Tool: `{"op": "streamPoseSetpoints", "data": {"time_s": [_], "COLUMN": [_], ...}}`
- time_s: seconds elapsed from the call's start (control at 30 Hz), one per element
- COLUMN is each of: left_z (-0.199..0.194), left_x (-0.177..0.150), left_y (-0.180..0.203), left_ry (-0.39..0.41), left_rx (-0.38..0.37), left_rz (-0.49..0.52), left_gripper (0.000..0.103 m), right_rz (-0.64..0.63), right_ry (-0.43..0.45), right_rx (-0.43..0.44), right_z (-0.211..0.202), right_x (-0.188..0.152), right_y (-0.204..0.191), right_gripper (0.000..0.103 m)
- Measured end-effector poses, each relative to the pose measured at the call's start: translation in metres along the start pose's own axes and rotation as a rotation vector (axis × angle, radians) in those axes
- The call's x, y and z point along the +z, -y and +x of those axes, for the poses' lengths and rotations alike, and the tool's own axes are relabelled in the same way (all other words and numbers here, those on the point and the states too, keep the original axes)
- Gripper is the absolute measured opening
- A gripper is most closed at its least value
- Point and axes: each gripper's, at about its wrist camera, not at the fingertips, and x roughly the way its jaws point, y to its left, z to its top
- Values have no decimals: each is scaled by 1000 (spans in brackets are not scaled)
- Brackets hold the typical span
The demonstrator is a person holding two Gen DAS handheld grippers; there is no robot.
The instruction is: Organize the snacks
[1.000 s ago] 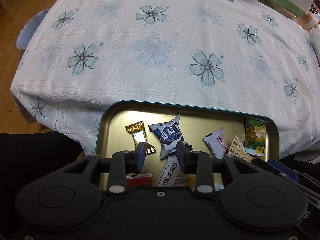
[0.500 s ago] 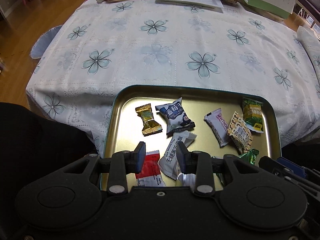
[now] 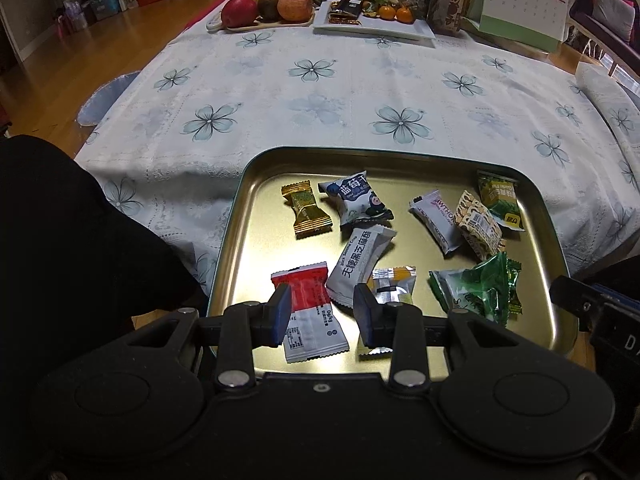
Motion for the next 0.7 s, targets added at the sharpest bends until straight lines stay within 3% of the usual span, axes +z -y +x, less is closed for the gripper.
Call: {"op": "streamPoseSetpoints", "data": {"time_s": [0.4,0.7], "left_z": [-3,6], "left_x": [-19,-18], "left_y": [-5,-16], "left_ry": [85,40], "left_rx": [21,10], "left_rz": [-4,-66], "left_gripper": [45,45], "right_rz": [-50,-34], "right_ry": [59,33], "right_rx": [-6,-28], "right_z": [-8,-2], "right_x": [-19,-20], "right_y": [-11,-11], "right_gripper": [49,51]}}
